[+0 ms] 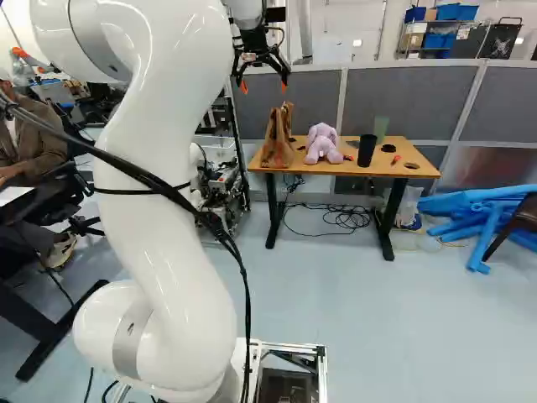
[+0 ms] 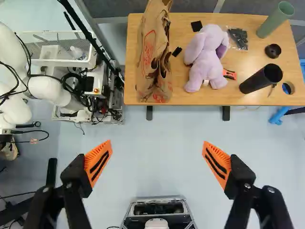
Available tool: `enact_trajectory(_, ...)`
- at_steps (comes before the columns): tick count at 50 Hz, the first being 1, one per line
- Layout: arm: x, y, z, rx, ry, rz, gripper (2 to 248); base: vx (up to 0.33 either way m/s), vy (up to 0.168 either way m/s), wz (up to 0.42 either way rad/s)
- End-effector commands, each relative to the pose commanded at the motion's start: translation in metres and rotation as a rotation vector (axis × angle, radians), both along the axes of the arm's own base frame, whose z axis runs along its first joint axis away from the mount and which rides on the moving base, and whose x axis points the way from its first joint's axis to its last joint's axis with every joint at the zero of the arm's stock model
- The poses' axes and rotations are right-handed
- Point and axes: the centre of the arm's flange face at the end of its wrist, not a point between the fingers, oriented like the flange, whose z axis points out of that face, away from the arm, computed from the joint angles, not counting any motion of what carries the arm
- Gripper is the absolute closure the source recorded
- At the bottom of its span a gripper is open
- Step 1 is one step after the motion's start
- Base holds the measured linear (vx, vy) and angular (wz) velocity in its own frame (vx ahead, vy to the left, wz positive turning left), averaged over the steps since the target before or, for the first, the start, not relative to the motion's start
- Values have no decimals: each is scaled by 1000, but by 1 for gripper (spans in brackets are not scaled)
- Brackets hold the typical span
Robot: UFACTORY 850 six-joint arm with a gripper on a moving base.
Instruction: Pick up the bag on the ground and place it on the table
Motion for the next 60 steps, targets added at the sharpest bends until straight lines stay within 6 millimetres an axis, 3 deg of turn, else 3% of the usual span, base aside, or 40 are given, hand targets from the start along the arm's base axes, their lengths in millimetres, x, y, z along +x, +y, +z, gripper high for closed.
enact_trajectory(31, -2, 2, -17, -3, -32, 2, 3, 0, 0, 0)
enact_trajectory(60, -11, 7, -54, -10, -98, 6, 3, 0, 0, 0)
